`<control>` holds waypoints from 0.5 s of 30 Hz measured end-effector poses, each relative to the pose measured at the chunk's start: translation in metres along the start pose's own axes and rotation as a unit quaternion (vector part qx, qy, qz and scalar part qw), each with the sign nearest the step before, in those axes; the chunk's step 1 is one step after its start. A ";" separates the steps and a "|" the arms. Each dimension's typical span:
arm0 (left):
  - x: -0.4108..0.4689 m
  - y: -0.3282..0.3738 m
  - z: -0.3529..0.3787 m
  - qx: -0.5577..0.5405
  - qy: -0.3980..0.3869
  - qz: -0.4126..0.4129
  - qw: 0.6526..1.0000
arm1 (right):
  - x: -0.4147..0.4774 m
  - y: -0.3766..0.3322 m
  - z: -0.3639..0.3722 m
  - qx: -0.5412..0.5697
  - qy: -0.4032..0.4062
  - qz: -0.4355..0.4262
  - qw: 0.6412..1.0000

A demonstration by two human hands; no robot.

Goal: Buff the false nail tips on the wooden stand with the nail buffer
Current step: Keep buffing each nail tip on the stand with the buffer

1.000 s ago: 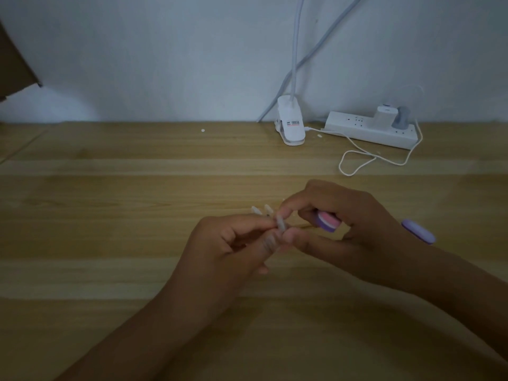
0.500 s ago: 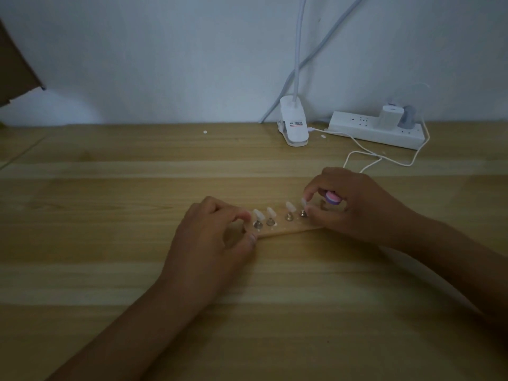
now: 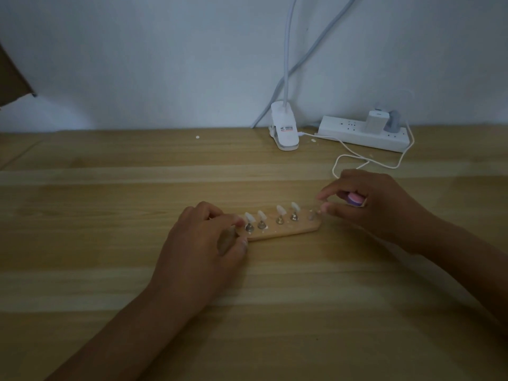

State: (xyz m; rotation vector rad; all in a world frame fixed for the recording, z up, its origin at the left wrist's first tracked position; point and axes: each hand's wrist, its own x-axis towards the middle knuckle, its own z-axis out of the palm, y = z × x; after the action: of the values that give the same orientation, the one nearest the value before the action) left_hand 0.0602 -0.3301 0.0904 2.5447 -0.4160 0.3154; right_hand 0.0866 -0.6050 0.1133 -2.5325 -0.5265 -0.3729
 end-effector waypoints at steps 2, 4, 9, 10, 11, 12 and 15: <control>-0.001 0.001 -0.001 0.027 0.028 0.012 0.999 | -0.007 -0.007 -0.006 0.028 0.037 -0.006 0.999; -0.003 0.008 -0.006 0.028 0.083 0.045 0.995 | -0.016 -0.023 -0.011 0.055 0.062 -0.045 0.996; -0.018 0.036 -0.008 -0.283 -0.038 0.121 0.951 | -0.033 -0.066 -0.014 0.096 0.059 -0.139 0.984; -0.021 0.041 -0.008 -0.346 -0.076 0.110 0.928 | -0.036 -0.071 -0.014 0.101 0.056 -0.148 0.982; -0.023 0.045 -0.008 -0.392 -0.098 0.097 0.909 | -0.038 -0.076 -0.013 0.106 0.053 -0.155 0.981; -0.024 0.046 -0.008 -0.429 -0.112 0.083 0.893 | -0.040 -0.079 -0.012 0.111 0.050 -0.158 0.980; -0.025 0.048 -0.005 -0.499 -0.130 0.060 0.855 | -0.044 -0.084 -0.008 0.112 0.040 -0.166 0.979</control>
State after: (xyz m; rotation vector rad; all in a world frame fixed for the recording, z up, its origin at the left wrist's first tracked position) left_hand 0.0193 -0.3601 0.1098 1.5266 -0.6339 -0.1886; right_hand 0.0095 -0.5561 0.1409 -2.2036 -0.9098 -0.5033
